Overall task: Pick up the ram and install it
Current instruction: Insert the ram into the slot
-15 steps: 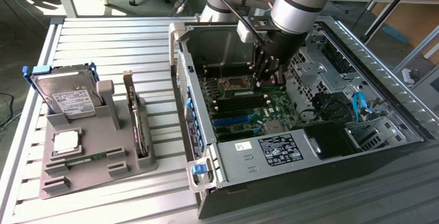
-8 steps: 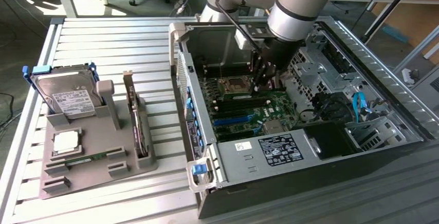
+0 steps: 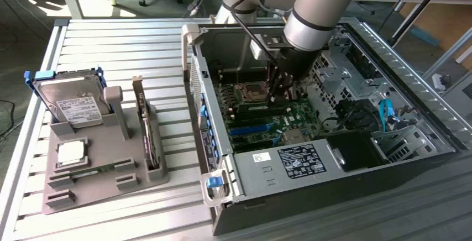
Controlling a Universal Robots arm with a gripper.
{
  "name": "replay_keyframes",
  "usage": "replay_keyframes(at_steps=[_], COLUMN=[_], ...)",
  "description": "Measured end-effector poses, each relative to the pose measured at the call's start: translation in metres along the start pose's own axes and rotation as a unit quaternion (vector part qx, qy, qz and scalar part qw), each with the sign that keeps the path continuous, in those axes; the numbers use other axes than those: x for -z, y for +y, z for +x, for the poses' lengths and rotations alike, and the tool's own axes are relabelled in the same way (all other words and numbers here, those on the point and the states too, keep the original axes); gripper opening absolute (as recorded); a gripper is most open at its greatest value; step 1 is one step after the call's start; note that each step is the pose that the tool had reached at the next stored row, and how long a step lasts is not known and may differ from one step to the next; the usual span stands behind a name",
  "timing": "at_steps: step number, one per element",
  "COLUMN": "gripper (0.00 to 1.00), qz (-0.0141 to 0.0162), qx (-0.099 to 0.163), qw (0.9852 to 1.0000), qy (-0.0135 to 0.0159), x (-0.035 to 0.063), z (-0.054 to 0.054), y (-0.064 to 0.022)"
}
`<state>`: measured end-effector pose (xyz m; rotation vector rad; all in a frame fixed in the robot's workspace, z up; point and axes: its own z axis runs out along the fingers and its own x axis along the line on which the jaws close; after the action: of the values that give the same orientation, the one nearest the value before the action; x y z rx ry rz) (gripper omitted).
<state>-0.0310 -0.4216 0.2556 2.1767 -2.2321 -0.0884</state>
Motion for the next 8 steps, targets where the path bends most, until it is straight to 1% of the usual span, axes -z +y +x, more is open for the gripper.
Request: replay_keyframes(at_steps=[1,3,6,8], gripper=[0.12,0.12,0.12,0.12], qz=[0.0000,0.0000,-0.0001,-0.0003], qx=[0.000,0.000,0.002,0.012], qw=[1.0000,1.0000,1.0000,0.9999], qy=[0.0001,0.0000,0.0004,0.0007], x=[-0.0037,-0.0068,-0.0073,-0.0077], z=[-0.0007,-0.0016,-0.0017,-0.0018], y=[-0.0002,-0.0004,-0.0004,-0.0004])
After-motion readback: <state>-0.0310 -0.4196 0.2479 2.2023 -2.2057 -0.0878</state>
